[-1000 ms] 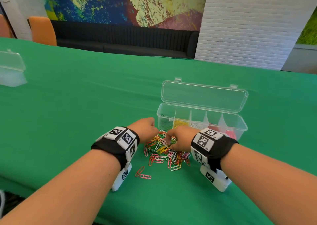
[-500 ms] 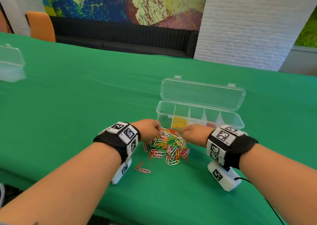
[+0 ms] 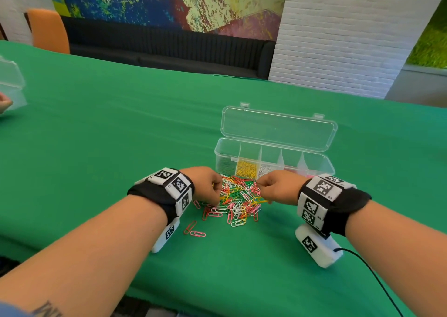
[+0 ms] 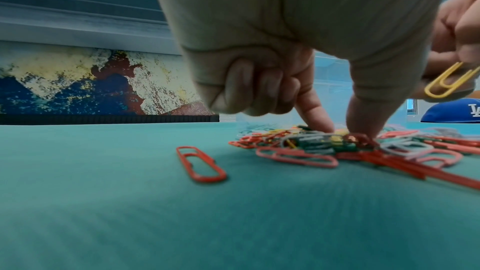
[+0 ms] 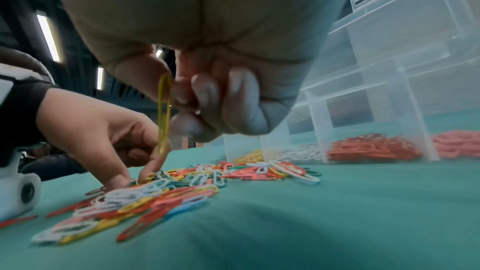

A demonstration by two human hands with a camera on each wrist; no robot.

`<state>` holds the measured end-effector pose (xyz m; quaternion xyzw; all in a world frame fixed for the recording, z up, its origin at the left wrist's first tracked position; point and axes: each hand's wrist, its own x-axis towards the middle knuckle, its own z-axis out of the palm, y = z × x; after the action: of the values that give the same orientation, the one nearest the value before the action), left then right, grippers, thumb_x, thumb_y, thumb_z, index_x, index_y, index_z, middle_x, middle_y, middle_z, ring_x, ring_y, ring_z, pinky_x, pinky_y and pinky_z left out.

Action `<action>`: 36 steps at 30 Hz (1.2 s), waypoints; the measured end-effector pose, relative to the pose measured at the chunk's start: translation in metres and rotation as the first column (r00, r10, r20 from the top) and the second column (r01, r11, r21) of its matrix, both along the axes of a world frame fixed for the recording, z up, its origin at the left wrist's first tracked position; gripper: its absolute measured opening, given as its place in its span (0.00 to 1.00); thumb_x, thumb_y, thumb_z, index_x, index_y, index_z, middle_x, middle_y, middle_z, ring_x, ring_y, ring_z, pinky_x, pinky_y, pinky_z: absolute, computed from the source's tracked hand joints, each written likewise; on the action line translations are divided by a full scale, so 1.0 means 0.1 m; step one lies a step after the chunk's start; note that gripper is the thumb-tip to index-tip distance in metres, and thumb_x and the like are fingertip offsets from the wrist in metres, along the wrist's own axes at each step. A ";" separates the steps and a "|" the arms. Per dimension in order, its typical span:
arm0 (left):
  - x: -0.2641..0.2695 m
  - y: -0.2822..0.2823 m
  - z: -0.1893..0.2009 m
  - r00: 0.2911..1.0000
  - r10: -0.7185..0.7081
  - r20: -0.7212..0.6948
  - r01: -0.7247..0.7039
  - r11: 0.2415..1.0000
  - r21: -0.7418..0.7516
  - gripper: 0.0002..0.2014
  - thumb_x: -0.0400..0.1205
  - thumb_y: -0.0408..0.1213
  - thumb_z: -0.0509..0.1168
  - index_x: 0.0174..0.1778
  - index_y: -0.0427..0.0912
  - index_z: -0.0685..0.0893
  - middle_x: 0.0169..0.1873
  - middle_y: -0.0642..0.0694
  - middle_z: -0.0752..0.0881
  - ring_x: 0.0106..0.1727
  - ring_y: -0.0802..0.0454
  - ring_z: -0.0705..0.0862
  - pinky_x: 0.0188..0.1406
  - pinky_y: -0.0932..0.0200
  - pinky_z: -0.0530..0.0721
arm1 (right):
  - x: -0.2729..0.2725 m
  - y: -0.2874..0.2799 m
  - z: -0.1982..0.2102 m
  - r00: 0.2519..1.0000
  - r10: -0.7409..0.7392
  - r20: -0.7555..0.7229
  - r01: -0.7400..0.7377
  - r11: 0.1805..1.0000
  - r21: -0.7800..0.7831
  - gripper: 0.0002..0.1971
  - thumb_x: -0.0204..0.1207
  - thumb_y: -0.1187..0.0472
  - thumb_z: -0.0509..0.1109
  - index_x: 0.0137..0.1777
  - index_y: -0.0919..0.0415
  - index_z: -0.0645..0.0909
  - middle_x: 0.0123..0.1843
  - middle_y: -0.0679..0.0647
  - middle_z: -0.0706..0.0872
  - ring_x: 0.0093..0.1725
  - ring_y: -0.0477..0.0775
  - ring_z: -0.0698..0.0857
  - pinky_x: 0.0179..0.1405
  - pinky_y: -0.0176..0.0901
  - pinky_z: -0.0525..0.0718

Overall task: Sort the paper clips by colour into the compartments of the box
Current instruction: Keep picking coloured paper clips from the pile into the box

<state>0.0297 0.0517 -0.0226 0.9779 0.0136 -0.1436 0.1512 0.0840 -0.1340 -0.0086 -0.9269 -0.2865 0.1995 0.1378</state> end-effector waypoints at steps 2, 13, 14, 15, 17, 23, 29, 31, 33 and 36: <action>0.00 0.00 0.00 1.000 0.003 0.020 -0.003 1.000 0.017 0.03 0.75 0.37 0.68 0.41 0.49 0.81 0.32 0.57 0.79 0.32 0.59 0.76 0.33 0.63 0.79 | 0.00 0.02 0.02 1.000 -0.004 -0.029 0.005 0.999 0.036 0.16 0.74 0.66 0.61 0.25 0.55 0.65 0.28 0.49 0.78 0.26 0.44 0.72 0.30 0.34 0.72; 0.04 0.02 -0.04 0.998 -0.035 0.059 0.029 0.995 0.095 0.10 0.76 0.45 0.71 0.49 0.49 0.81 0.34 0.56 0.75 0.33 0.59 0.74 0.28 0.64 0.69 | -0.04 0.00 -0.03 0.999 0.035 -0.009 -0.035 0.999 -0.009 0.14 0.79 0.67 0.57 0.57 0.53 0.80 0.41 0.45 0.81 0.37 0.45 0.77 0.41 0.36 0.78; 0.04 0.01 -0.05 0.997 -0.044 0.066 0.038 0.994 0.102 0.11 0.76 0.46 0.71 0.51 0.49 0.80 0.35 0.55 0.75 0.35 0.57 0.74 0.29 0.63 0.70 | -0.05 0.01 -0.04 0.999 0.041 -0.012 -0.042 0.998 -0.055 0.16 0.79 0.68 0.54 0.55 0.53 0.81 0.47 0.47 0.83 0.44 0.47 0.79 0.49 0.38 0.78; 0.05 0.01 -0.06 0.995 -0.056 0.078 0.048 0.994 0.101 0.12 0.76 0.47 0.71 0.53 0.50 0.80 0.36 0.55 0.76 0.36 0.55 0.75 0.32 0.63 0.70 | -0.05 0.02 -0.06 0.999 0.043 -0.006 -0.043 0.996 -0.083 0.17 0.79 0.69 0.52 0.48 0.53 0.82 0.48 0.48 0.83 0.47 0.48 0.79 0.52 0.38 0.77; 0.05 0.01 -0.06 0.992 -0.081 0.099 0.071 0.993 0.098 0.12 0.77 0.48 0.70 0.54 0.50 0.81 0.39 0.54 0.77 0.41 0.53 0.76 0.37 0.62 0.72 | -0.05 0.03 -0.09 1.000 0.014 0.010 -0.013 0.997 -0.081 0.18 0.80 0.68 0.51 0.35 0.50 0.75 0.38 0.45 0.80 0.37 0.44 0.76 0.42 0.35 0.75; 0.07 -0.02 -0.08 0.990 -0.099 0.096 0.086 0.988 0.132 0.13 0.79 0.52 0.66 0.53 0.47 0.81 0.34 0.57 0.75 0.39 0.54 0.76 0.33 0.62 0.70 | -0.04 -0.01 -0.07 0.999 -0.030 -0.032 0.028 0.999 -0.046 0.17 0.86 0.51 0.49 0.43 0.51 0.77 0.47 0.49 0.80 0.49 0.49 0.77 0.61 0.41 0.71; 0.08 -0.02 -0.09 0.991 -0.101 0.086 0.085 0.981 0.173 0.11 0.81 0.49 0.65 0.54 0.48 0.80 0.39 0.55 0.76 0.41 0.53 0.75 0.39 0.60 0.72 | -0.08 -0.06 -0.05 0.994 0.112 0.016 -0.109 0.988 -0.109 0.19 0.81 0.40 0.53 0.48 0.52 0.78 0.45 0.50 0.82 0.50 0.53 0.81 0.57 0.44 0.79; 0.08 -0.03 -0.08 0.992 -0.093 0.084 0.078 0.983 0.165 0.10 0.81 0.47 0.65 0.54 0.47 0.80 0.43 0.52 0.78 0.42 0.53 0.76 0.40 0.61 0.72 | -0.09 -0.07 -0.03 0.995 0.101 0.004 -0.100 0.991 -0.089 0.18 0.81 0.40 0.52 0.37 0.47 0.73 0.38 0.46 0.78 0.46 0.51 0.79 0.54 0.43 0.77; 0.08 -0.03 -0.09 0.993 -0.086 0.080 0.072 0.983 0.166 0.09 0.81 0.45 0.65 0.54 0.46 0.81 0.46 0.50 0.80 0.42 0.52 0.76 0.38 0.62 0.71 | -0.12 -0.08 0.00 0.995 0.095 -0.015 -0.096 0.991 -0.096 0.19 0.81 0.40 0.50 0.37 0.47 0.74 0.40 0.46 0.80 0.50 0.53 0.80 0.58 0.45 0.77; 0.09 -0.03 -0.09 0.995 -0.075 0.066 0.064 0.985 0.162 0.07 0.82 0.42 0.64 0.53 0.45 0.81 0.45 0.49 0.79 0.41 0.52 0.75 0.29 0.64 0.68 | -0.14 -0.10 0.00 0.995 0.099 -0.030 -0.103 0.984 -0.147 0.28 0.82 0.39 0.46 0.70 0.53 0.75 0.70 0.54 0.79 0.71 0.55 0.76 0.74 0.50 0.69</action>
<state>0.0385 0.0490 -0.0314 0.9913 -0.0145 -0.1118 0.0679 0.0696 -0.1442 -0.0088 -0.9165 -0.3159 0.2375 0.0615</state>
